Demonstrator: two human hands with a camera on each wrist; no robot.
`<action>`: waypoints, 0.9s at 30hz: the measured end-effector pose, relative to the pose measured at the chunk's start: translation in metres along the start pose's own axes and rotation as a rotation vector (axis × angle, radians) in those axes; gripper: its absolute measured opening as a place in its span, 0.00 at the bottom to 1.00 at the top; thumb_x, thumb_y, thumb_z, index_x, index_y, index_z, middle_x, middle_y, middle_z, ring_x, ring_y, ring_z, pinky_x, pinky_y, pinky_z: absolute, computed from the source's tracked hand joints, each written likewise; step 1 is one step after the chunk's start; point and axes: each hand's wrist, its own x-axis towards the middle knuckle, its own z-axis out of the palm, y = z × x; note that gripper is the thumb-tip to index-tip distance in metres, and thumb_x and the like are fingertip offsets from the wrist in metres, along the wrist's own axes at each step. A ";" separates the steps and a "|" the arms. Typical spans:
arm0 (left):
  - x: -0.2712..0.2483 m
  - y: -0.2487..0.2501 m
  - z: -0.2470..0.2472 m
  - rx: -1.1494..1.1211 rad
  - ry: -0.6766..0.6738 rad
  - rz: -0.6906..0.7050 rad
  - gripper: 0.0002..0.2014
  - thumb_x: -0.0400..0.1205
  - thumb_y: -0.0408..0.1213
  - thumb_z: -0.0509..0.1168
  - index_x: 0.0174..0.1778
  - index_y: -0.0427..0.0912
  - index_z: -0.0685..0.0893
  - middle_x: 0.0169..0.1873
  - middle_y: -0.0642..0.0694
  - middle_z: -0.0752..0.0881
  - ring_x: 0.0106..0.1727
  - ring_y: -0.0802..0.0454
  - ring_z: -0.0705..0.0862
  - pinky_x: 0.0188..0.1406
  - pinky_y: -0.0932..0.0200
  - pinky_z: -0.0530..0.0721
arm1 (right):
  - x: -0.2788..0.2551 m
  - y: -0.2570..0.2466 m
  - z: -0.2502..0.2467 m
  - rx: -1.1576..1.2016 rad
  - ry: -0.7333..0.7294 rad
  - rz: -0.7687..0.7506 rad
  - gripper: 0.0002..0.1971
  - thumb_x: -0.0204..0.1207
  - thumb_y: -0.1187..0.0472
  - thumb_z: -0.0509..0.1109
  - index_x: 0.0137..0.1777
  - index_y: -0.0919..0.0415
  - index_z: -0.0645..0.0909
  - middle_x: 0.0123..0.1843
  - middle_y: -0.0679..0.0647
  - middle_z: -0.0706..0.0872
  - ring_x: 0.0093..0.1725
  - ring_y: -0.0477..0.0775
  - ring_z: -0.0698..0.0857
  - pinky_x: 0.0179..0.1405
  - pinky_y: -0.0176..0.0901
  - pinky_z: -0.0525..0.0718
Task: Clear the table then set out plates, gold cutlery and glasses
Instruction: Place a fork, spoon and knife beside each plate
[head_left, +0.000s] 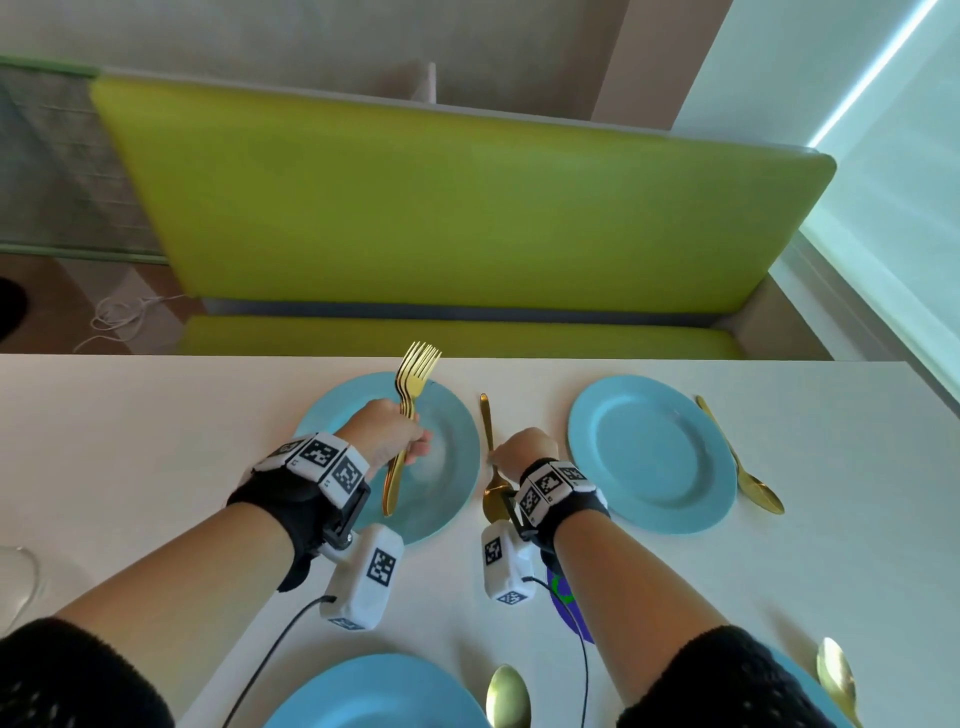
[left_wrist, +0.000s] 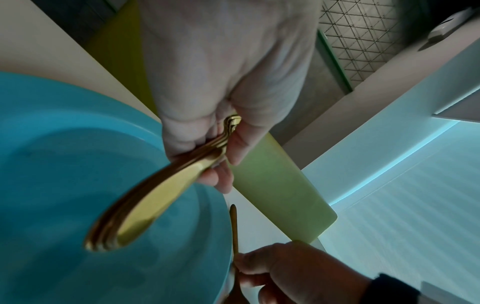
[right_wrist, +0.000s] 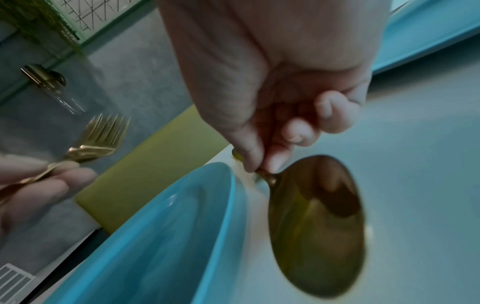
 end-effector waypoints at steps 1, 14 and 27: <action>-0.001 0.000 0.000 -0.002 -0.004 -0.002 0.07 0.83 0.24 0.58 0.43 0.39 0.73 0.39 0.41 0.84 0.35 0.52 0.84 0.33 0.61 0.78 | -0.001 -0.002 0.000 0.031 0.006 0.012 0.12 0.72 0.59 0.67 0.29 0.59 0.72 0.28 0.51 0.78 0.35 0.55 0.82 0.24 0.39 0.74; 0.000 -0.008 0.001 -0.002 -0.030 -0.032 0.10 0.81 0.18 0.54 0.43 0.38 0.73 0.39 0.41 0.82 0.36 0.50 0.83 0.34 0.60 0.78 | -0.005 -0.009 -0.002 0.046 0.007 -0.011 0.07 0.73 0.58 0.67 0.38 0.62 0.78 0.35 0.53 0.81 0.29 0.50 0.77 0.19 0.37 0.65; -0.006 -0.007 0.004 0.161 -0.063 -0.004 0.11 0.77 0.15 0.59 0.39 0.37 0.76 0.33 0.36 0.82 0.39 0.41 0.82 0.36 0.55 0.77 | -0.039 -0.025 -0.016 -0.032 0.202 -0.702 0.11 0.76 0.57 0.70 0.57 0.54 0.86 0.58 0.54 0.85 0.59 0.54 0.82 0.57 0.45 0.79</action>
